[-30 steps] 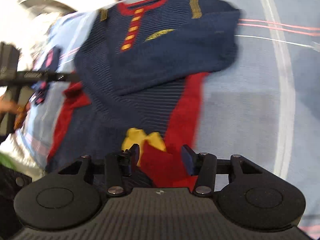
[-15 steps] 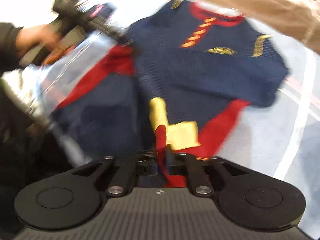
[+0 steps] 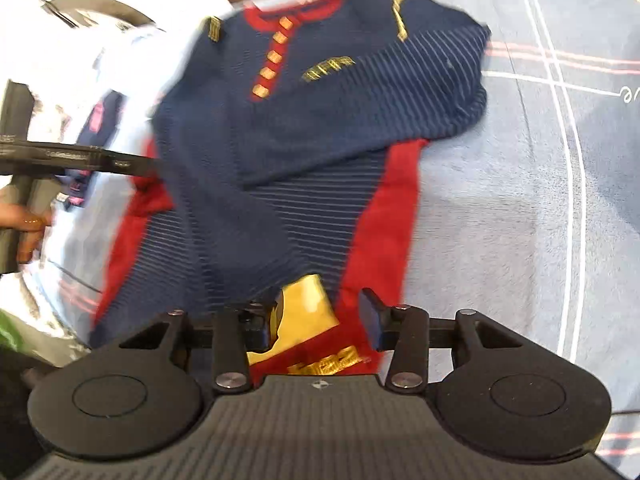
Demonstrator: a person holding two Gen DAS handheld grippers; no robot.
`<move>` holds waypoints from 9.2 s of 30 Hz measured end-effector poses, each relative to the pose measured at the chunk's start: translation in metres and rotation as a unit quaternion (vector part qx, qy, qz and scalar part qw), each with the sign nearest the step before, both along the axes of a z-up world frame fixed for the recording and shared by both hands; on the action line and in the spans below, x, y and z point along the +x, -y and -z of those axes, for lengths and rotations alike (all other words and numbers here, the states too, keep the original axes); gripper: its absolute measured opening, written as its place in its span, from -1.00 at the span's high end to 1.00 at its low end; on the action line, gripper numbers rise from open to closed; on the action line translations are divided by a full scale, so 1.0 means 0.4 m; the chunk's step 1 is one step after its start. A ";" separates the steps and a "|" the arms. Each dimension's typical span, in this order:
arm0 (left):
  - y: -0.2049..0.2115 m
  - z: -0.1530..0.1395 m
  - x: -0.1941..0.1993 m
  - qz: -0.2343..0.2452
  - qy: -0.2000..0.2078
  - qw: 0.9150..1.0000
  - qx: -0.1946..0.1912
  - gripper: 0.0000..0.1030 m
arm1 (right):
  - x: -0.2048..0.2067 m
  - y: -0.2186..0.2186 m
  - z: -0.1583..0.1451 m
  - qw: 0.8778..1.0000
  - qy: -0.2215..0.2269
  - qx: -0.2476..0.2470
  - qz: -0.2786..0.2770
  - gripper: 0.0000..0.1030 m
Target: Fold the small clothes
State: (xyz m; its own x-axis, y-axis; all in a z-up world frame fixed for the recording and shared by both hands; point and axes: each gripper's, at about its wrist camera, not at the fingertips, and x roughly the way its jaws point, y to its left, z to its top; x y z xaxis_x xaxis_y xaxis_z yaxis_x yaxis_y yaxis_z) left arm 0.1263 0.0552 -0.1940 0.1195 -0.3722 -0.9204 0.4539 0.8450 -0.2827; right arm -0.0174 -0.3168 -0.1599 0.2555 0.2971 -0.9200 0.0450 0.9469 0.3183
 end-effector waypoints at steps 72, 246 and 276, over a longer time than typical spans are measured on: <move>0.156 -0.018 0.388 0.406 0.104 0.906 0.053 -0.29 | 0.231 0.158 0.022 0.997 -0.002 -0.066 -0.035 0.51; -0.434 0.098 -0.187 -0.139 -0.153 0.969 -0.137 0.81 | -0.226 0.192 -0.022 0.946 -0.015 0.200 0.254 0.74; -0.466 0.228 -0.410 -0.167 -0.206 0.932 -0.248 -0.63 | -0.033 0.262 -0.011 0.952 -0.015 0.182 0.246 0.75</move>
